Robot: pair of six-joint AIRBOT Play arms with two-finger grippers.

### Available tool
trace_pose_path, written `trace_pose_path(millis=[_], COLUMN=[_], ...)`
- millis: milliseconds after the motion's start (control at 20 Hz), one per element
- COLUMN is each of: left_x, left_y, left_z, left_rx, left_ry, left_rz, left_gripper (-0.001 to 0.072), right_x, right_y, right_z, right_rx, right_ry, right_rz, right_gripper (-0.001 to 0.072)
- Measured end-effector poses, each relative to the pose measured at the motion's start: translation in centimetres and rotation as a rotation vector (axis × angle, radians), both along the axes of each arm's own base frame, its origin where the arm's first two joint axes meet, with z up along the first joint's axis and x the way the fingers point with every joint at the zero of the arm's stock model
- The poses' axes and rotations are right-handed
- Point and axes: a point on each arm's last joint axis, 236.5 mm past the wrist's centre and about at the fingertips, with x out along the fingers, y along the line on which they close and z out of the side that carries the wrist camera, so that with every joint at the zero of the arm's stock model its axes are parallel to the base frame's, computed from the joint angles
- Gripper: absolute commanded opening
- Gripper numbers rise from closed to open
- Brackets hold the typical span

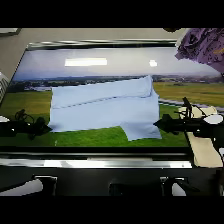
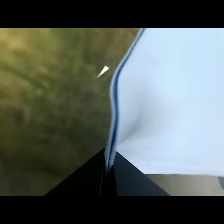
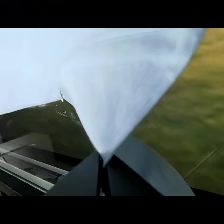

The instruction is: Fold the clothes and pants, and hang the long-sleeved shirts on hangers.

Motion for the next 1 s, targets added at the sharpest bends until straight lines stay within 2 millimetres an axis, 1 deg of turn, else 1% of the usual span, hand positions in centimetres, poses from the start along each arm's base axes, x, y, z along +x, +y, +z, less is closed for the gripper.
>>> trace_pose_path(millis=[50, 200, 350, 450, 550, 650, 800, 900, 1000], left_x=[-0.2, -1.2, -2.7, -3.2, -3.0, -2.1, -0.3, 1.1, 2.6], left_y=[0.2, 1.9, 2.1, 2.0, 1.8, 1.7, 1.8, 2.3, 2.9], left_z=[1.2, 5.1, 8.7, 10.1, 10.7, 10.8, 10.0, 9.4, 8.9], left_rx=[0.019, 0.137, 0.208, 0.240, 0.262, 0.283, 0.302, 0.311, 0.321], left_ry=[-0.002, -0.019, -0.050, -0.074, -0.098, -0.128, -0.156, -0.168, -0.181], left_rz=[0.000, 0.023, 0.031, 0.030, 0.021, 0.018, 0.031, 0.056, 0.077], left_gripper=[0.0014, 0.0014, 0.0014, 0.0014, 0.0014, 0.0014, 0.0014, 0.0014, 0.0014], right_x=[-0.4, -2.2, -4.4, -5.3, -5.3, -4.3, -1.7, 1.0, 4.2], right_y=[-0.1, -0.2, 0.3, 0.4, 0.2, 0.1, 1.5, 2.4, 2.9], right_z=[0.5, 2.7, 5.4, 6.6, 6.9, 6.5, 5.9, 5.4, 4.5], right_rx=[-0.018, -0.067, -0.088, -0.103, -0.117, -0.115, -0.106, -0.134, -0.172], right_ry=[-0.007, -0.035, -0.067, -0.095, -0.109, -0.116, -0.137, -0.155, -0.156], right_rz=[0.006, 0.014, 0.017, 0.009, -0.002, -0.013, 0.036, 0.070, 0.082], right_gripper=[0.0026, 0.0026, 0.0025, 0.0025, 0.0025, 0.0025, 0.0026, 0.0026, 0.0026])
